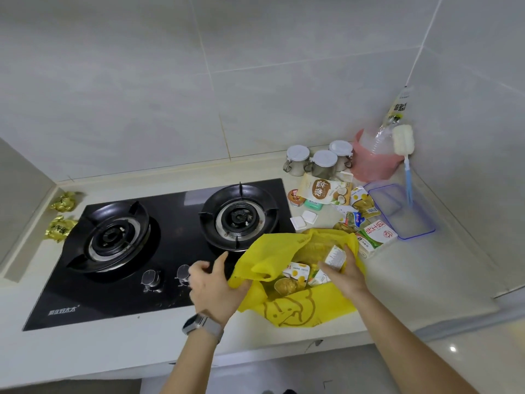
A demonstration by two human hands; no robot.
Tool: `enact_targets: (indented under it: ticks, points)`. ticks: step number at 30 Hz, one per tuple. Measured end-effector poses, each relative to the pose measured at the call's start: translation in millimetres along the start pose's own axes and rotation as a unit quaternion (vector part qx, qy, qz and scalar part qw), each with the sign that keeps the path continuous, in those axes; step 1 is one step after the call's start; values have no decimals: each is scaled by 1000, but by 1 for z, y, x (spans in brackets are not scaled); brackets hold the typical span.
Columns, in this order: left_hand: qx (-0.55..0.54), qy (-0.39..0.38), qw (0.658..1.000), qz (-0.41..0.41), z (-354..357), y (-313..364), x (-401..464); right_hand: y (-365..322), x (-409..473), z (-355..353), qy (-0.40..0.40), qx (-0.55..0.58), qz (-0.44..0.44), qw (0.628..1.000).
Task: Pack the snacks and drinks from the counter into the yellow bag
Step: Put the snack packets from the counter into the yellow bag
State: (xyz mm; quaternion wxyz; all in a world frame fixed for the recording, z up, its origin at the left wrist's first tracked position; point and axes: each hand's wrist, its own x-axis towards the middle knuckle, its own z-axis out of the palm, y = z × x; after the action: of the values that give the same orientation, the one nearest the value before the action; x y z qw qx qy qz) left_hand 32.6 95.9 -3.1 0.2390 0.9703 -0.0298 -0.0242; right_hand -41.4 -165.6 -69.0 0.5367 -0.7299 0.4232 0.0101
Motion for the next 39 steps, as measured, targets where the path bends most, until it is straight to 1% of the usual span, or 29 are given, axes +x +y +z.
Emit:
enact_targets:
  ticks: [2,4,5,7,8,10,12,13,16,18,20,21,23,26,28,30,31,32,33,34,35,36,37,38,39]
  points:
    - [-27,-87,996,23,11,3,9,1,7,5,10,1,17,1000]
    - [-75,-165,983,39,22,9,16,-1,9,7,0,31,33,999]
    - [-94,-190,977,39,25,12,17,-2,9,7,-8,33,30,999]
    - [-98,-209,972,39,30,17,18,-5,4,7,-36,-4,7,999]
    - [-103,-205,973,35,30,17,18,-5,1,9,-51,-27,-6,998]
    - [-170,-196,966,1,30,10,19,-7,-4,13,-75,-64,-31,995]
    - [-280,-181,940,-71,22,1,20,-8,-9,19,-83,-74,-53,992]
    - [-329,-160,924,-109,17,-4,20,-9,-11,22,-84,-69,-60,992]
    - [-423,-66,883,-194,-1,-27,23,-15,-13,29,-89,-74,-83,990]
    - [-454,-14,859,-237,-18,-45,25,-20,-13,37,-101,-79,-106,986]
    - [-477,15,835,-272,-34,-53,27,-27,-12,46,-110,-81,-135,981]
    - [-480,23,829,-285,-39,-53,28,-30,-12,50,-113,-79,-148,979]
    - [-479,21,826,-297,-42,-48,28,-37,-11,56,-103,-51,-147,983]
    - [-471,-13,832,-294,-38,-36,22,-42,-3,51,-30,-38,-127,991]
    - [-464,-29,845,-262,-30,-30,14,-45,6,39,1,-38,-126,991]
    - [-427,1,878,-216,-25,-18,4,-46,14,21,-25,-21,-114,993]
    - [-388,51,903,-176,-23,-12,0,-45,17,12,-51,-27,-106,993]
    - [-329,118,929,-117,-22,-7,-4,-42,21,3,-79,-45,-96,991]
    - [-252,185,949,-37,-20,-4,-8,-37,25,-4,-100,-68,-83,989]
    - [-172,247,952,52,-16,-3,-11,-30,28,-10,-110,-95,-73,987]
    - [-108,283,943,138,-15,-2,-12,-24,31,-13,-105,-133,-75,983]
    - [-51,300,927,219,-12,-1,-14,-18,31,-15,-83,-180,-95,975]
    - [1,290,912,291,-9,2,-16,-12,30,-14,-39,-228,-127,965]
    - [47,252,903,344,-6,4,-19,-10,26,-13,16,-258,-168,951]
    - [82,196,905,368,-2,5,-21,-10,19,-11,61,-262,-223,937]
